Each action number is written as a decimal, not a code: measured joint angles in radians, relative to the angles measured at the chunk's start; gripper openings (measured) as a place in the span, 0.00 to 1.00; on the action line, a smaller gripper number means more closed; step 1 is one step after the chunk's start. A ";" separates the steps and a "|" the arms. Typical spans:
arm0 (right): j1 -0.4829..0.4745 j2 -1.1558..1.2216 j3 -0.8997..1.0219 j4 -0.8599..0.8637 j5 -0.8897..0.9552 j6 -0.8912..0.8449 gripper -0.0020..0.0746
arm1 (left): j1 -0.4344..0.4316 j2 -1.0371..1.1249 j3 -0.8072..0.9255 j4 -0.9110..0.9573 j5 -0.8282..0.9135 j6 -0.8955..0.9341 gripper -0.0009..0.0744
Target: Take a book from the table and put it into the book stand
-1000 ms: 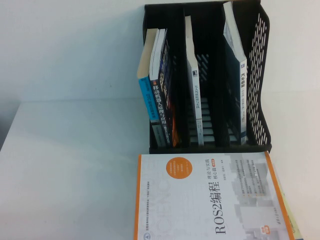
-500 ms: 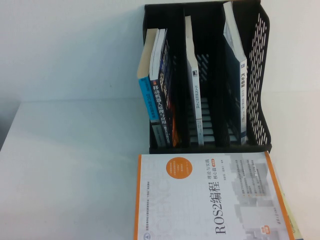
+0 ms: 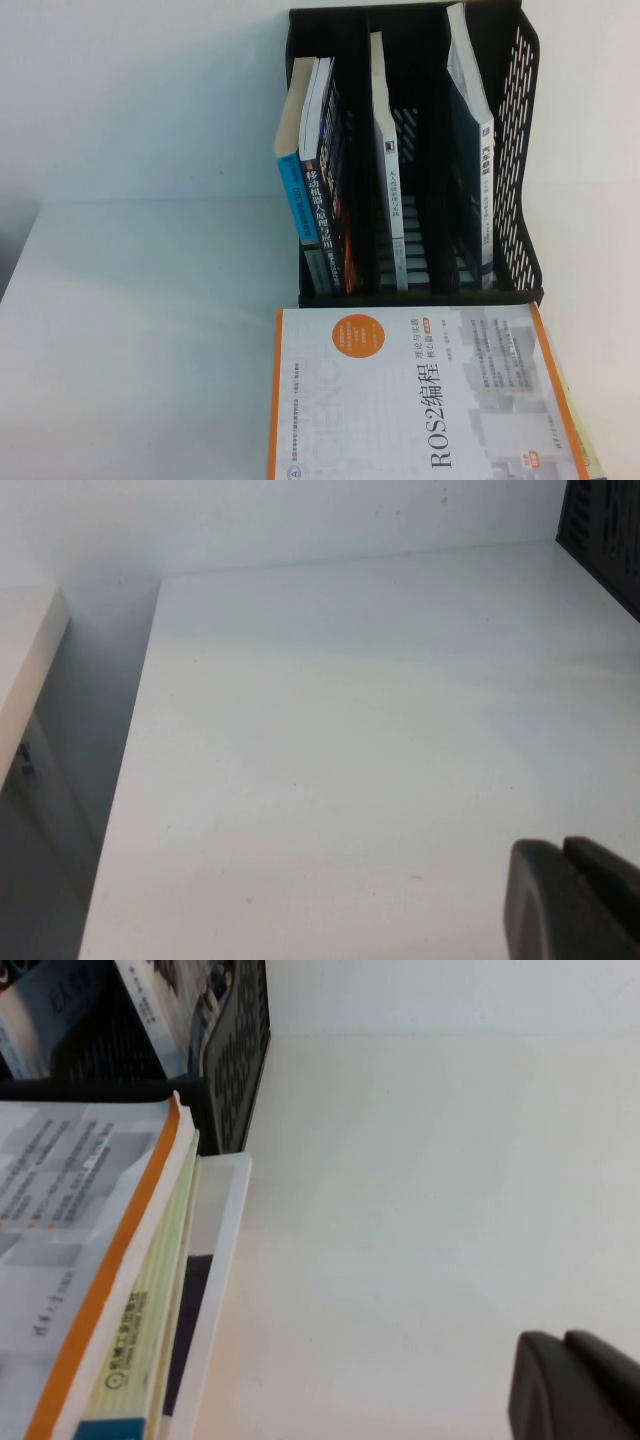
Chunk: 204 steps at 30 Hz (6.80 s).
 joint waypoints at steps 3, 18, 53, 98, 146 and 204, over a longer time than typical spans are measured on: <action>0.000 0.000 0.000 0.000 0.000 0.000 0.02 | 0.000 0.000 0.000 0.000 0.000 0.000 0.01; 0.000 0.000 0.010 0.000 -0.283 0.000 0.02 | 0.000 0.000 0.008 0.000 -0.388 0.000 0.01; 0.000 0.000 -0.012 -0.008 -0.634 0.000 0.02 | 0.000 0.000 -0.063 -0.169 -0.605 -0.023 0.01; 0.042 1.383 -0.692 0.648 0.263 -0.519 0.02 | 0.000 0.967 -0.373 -1.458 0.299 0.651 0.51; 0.251 1.598 -0.837 0.725 0.206 -0.553 0.02 | 0.400 1.529 -0.599 -1.376 0.825 0.996 0.79; 0.288 1.675 -0.896 0.865 0.306 -0.831 0.02 | 0.212 1.885 -0.712 -1.449 0.801 1.044 0.70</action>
